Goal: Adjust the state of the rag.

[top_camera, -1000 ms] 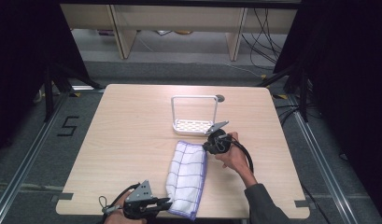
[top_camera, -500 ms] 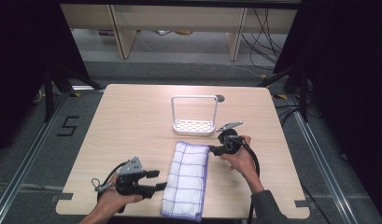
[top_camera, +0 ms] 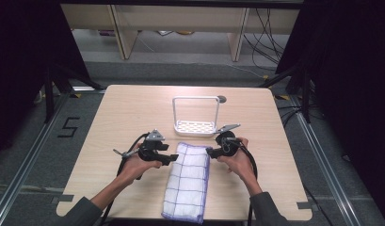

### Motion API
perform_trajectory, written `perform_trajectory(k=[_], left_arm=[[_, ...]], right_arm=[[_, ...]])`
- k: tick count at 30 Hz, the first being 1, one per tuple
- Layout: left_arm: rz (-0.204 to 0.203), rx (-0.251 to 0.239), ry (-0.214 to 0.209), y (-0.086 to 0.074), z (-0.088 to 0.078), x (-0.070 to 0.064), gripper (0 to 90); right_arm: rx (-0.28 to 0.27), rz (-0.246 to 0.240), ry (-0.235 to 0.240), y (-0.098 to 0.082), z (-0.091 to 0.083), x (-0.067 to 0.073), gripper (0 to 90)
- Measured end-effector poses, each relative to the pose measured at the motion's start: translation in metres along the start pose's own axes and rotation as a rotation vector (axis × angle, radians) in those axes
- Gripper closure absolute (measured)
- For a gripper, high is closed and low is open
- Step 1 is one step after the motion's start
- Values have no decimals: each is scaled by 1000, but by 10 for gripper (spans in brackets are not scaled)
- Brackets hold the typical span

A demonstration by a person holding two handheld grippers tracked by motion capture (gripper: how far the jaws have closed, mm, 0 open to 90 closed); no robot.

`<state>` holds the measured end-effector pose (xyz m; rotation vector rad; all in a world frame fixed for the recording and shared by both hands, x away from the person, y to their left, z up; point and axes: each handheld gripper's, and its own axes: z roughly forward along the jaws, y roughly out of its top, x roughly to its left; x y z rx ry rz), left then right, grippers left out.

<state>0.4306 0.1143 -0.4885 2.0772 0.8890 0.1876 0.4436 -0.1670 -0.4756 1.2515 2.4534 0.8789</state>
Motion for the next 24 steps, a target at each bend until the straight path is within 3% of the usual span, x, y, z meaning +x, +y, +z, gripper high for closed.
perform_trajectory(k=[2, 6, 12, 13, 15, 17, 18, 24], left_arm=[[21, 15, 14, 4, 5, 4, 362], [43, 27, 26, 10, 14, 9, 359], [36, 41, 63, 11, 28, 11, 351], [37, 45, 59, 12, 29, 12, 351], [35, 42, 55, 13, 31, 13, 351], [32, 42, 57, 14, 32, 13, 351], [36, 39, 59, 14, 32, 12, 351], [38, 40, 49, 17, 36, 10, 351]], right_arm=[[-17, 16, -5, 0, 1, 0, 354], [1, 10, -4, 0, 0, -2, 347], [-16, 4, -10, 1, 0, -2, 342], [-10, 24, -4, 2, 0, -1, 342], [-13, 7, -10, 1, 2, -1, 341], [-11, 34, -5, 2, 1, 0, 340], [-15, 21, -11, 2, 2, -1, 339], [-25, 48, -1, 3, -2, -1, 337]])
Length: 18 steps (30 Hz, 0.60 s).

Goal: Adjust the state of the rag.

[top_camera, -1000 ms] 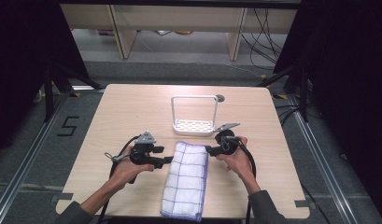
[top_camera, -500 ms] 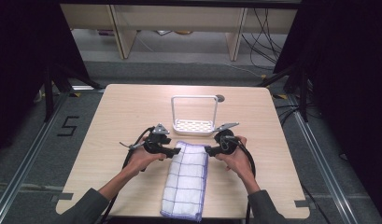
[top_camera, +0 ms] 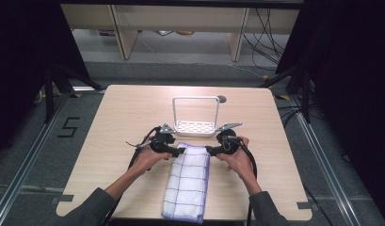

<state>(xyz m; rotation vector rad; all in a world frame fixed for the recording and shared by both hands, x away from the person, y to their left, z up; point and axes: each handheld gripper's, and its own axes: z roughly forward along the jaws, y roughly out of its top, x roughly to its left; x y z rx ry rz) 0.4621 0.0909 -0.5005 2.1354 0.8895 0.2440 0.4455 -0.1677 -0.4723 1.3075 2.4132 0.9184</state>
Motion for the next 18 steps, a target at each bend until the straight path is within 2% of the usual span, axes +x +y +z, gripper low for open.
perform_trajectory(k=[1, 4, 6, 11, 12, 13, 16, 17, 18], left_arm=[[14, 2, 1, 1, 0, 1, 351], [-5, -9, 6, 2, 1, -1, 351], [8, -9, -9, 3, 2, -1, 351], [8, -11, -7, 4, 3, -1, 351], [7, -10, -6, 5, 4, -1, 351], [10, -7, -16, 5, 5, -1, 352], [17, -3, -21, 7, 9, -3, 351], [11, -2, -20, 7, 10, -5, 353], [28, 2, -23, 7, 11, -5, 352]], right_arm=[[0, 0, 0, 0, 0, 0, 337], [-6, 6, -1, 1, 1, 1, 337], [0, 6, 6, 1, 1, 1, 337], [-5, 5, 7, 3, 2, 2, 336], [-22, 5, 9, 3, 3, 2, 336], [-12, -8, 8, 3, 2, 1, 336], [-7, 13, 13, 4, 2, 2, 336], [-13, -18, 5, 4, 4, 0, 336], [2, -6, 8, 4, 5, 2, 336]])
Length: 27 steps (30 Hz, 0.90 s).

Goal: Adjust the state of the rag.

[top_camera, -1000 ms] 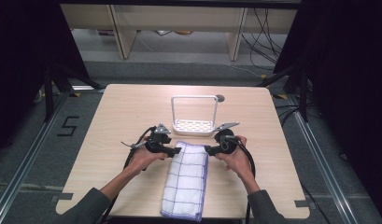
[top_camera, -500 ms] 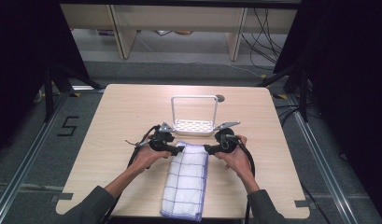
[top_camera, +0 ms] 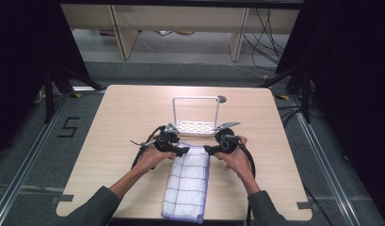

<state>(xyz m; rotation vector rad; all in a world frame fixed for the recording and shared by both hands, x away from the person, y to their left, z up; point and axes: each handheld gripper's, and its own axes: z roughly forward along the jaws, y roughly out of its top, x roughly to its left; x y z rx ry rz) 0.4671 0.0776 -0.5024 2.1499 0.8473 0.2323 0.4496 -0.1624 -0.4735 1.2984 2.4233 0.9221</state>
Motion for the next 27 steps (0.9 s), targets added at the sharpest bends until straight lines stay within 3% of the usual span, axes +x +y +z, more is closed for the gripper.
perform_trajectory(k=[2, 3, 8, 11, 13, 17, 20, 25, 26, 27], left_arm=[[21, 17, 9, -1, 1, 0, 347], [6, 14, 15, -1, 2, -1, 347], [26, 35, 24, -3, 4, 0, 354], [54, 34, 42, -3, 5, -1, 379], [54, 38, 30, -4, 6, 0, 420], [55, 25, 10, -7, 7, -1, 492], [85, 23, 5, -7, 7, -2, 572], [57, -3, -25, -11, 7, 0, 641], [52, -5, -32, -11, 7, 0, 672], [52, -6, -35, -11, 7, 1, 672]], right_arm=[[10, 6, -8, 0, 3, 1, 336], [10, 6, -8, 0, 3, 1, 336], [33, -7, -34, -2, 14, 2, 337], [56, -13, -44, -4, 20, 3, 337], [67, -44, -77, -4, 24, 4, 338], [78, -56, -72, -4, 25, 5, 339], [72, -43, -72, -5, 26, 4, 349], [75, -16, -39, -6, 27, 3, 405], [88, 14, -63, -6, 27, 2, 428], [88, 14, -63, -6, 27, 2, 428]])
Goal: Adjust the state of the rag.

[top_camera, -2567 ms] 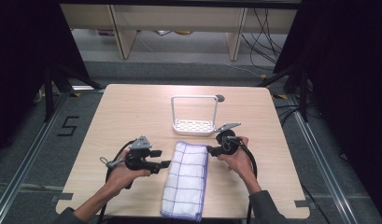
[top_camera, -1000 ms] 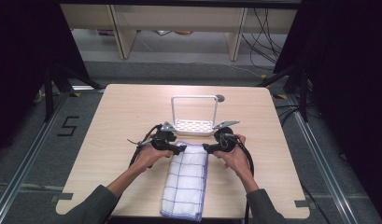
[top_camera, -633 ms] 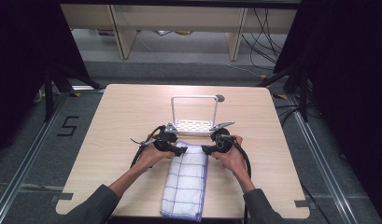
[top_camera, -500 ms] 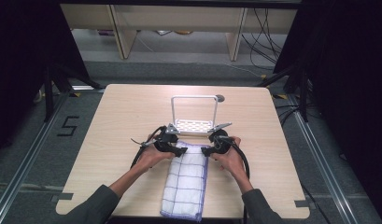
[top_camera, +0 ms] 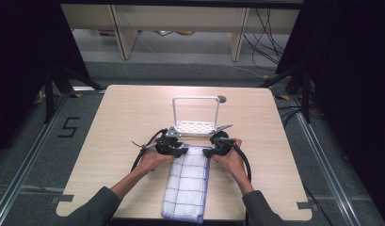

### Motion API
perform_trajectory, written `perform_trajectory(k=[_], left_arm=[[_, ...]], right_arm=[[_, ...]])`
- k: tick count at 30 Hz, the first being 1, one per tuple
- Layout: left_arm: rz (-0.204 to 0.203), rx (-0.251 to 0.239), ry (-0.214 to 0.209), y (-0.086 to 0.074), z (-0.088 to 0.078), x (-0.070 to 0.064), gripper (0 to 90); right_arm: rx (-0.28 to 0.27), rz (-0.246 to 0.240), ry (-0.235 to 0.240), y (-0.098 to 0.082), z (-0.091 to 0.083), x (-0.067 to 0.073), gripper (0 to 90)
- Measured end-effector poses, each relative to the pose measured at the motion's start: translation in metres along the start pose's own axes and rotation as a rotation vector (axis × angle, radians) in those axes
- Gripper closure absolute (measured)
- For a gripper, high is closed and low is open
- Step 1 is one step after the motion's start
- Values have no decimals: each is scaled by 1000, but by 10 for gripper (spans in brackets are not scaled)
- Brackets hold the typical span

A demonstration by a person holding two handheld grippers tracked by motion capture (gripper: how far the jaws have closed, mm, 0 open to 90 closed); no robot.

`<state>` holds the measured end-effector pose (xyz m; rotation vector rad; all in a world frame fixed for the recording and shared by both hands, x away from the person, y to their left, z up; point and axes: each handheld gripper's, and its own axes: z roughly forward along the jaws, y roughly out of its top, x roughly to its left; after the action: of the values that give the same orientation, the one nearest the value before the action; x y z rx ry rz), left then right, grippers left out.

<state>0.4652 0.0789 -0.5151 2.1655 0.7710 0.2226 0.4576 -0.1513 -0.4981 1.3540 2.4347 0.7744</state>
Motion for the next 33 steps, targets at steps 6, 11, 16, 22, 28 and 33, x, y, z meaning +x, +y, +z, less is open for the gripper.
perform_trajectory(k=[6, 11, 16, 22, 28, 33], left_arm=[[-5, -19, -5, -1, -1, 2, 773], [-3, -19, -9, -1, -5, 3, 806], [-7, -42, 3, 1, -12, 3, 812], [-14, -104, 12, 8, -34, -1, 815], [14, -111, 15, 13, -46, -4, 817], [5, -145, 11, 17, -53, -9, 819]], right_arm=[[-22, -58, 73, 1, -1, 2, 656], [-48, -92, 92, 0, -1, 6, 808], [-79, -106, 79, 3, -6, 11, 825], [-169, -137, 82, 7, -20, 16, 837], [-179, -134, 93, 10, -34, 18, 838], [-208, -147, 96, 11, -48, 20, 840]])
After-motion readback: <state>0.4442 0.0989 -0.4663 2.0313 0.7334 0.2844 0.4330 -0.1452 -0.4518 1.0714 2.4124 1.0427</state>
